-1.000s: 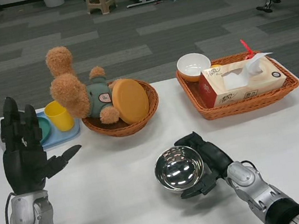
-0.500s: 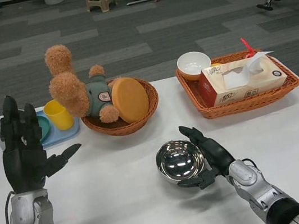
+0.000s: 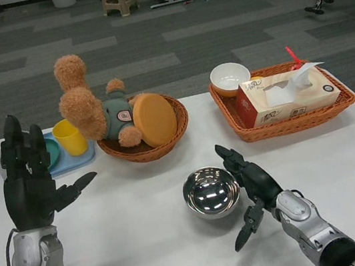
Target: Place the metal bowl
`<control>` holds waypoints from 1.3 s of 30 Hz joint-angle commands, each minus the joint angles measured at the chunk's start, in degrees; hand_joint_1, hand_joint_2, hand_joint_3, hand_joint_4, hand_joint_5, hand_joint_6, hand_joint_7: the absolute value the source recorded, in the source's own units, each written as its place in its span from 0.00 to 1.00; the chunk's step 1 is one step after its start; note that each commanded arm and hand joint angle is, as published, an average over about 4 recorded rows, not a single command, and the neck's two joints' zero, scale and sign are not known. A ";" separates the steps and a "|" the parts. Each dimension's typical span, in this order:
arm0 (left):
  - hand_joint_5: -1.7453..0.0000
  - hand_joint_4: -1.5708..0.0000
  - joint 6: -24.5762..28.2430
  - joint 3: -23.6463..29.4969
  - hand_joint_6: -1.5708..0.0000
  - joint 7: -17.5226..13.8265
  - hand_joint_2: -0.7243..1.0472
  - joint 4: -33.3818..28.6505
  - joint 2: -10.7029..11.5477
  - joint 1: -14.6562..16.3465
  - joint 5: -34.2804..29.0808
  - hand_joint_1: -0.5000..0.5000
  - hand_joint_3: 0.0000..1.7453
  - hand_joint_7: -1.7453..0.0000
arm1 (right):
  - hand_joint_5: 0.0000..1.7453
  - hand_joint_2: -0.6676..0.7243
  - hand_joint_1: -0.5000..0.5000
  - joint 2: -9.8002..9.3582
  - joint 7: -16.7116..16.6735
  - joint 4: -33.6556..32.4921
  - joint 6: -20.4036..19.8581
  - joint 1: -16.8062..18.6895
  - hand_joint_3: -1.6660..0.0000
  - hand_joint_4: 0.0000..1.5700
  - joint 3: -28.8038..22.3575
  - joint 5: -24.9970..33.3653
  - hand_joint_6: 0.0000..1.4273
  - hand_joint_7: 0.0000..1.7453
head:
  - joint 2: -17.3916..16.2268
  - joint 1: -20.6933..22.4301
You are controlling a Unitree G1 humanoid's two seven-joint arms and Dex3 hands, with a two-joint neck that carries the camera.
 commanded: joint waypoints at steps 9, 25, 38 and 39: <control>1.00 1.00 -0.57 1.12 1.00 -0.02 0.66 -0.26 0.42 0.44 -0.14 0.00 0.05 1.00 | 0.00 0.95 0.22 -0.85 -2.04 -13.83 -2.98 1.00 1.00 0.00 -5.28 0.56 0.00 0.00 | 4.74 2.70; 1.00 0.93 -3.43 5.18 1.00 -0.34 0.51 -0.35 -0.98 3.61 -0.25 0.00 0.05 1.00 | 0.00 0.86 0.17 -0.04 -14.41 -17.28 -14.49 -2.71 1.00 0.02 -5.74 3.64 0.00 0.00 | 19.38 4.59; 1.00 0.90 -4.13 6.26 0.98 -0.34 0.50 -0.44 -1.58 4.79 -0.27 0.00 0.05 1.00 | 0.00 0.82 0.11 -0.57 -16.39 -15.96 -16.54 -3.11 1.00 0.05 -4.64 5.75 0.00 0.00 | 21.37 4.68; 1.00 0.90 -4.13 6.28 0.98 -0.34 0.50 -0.44 -1.55 4.79 -0.29 0.00 0.05 1.00 | 0.00 0.82 0.10 -0.57 -16.41 -15.94 -16.58 -3.11 1.00 0.05 -4.57 5.88 0.00 0.00 | 21.35 4.68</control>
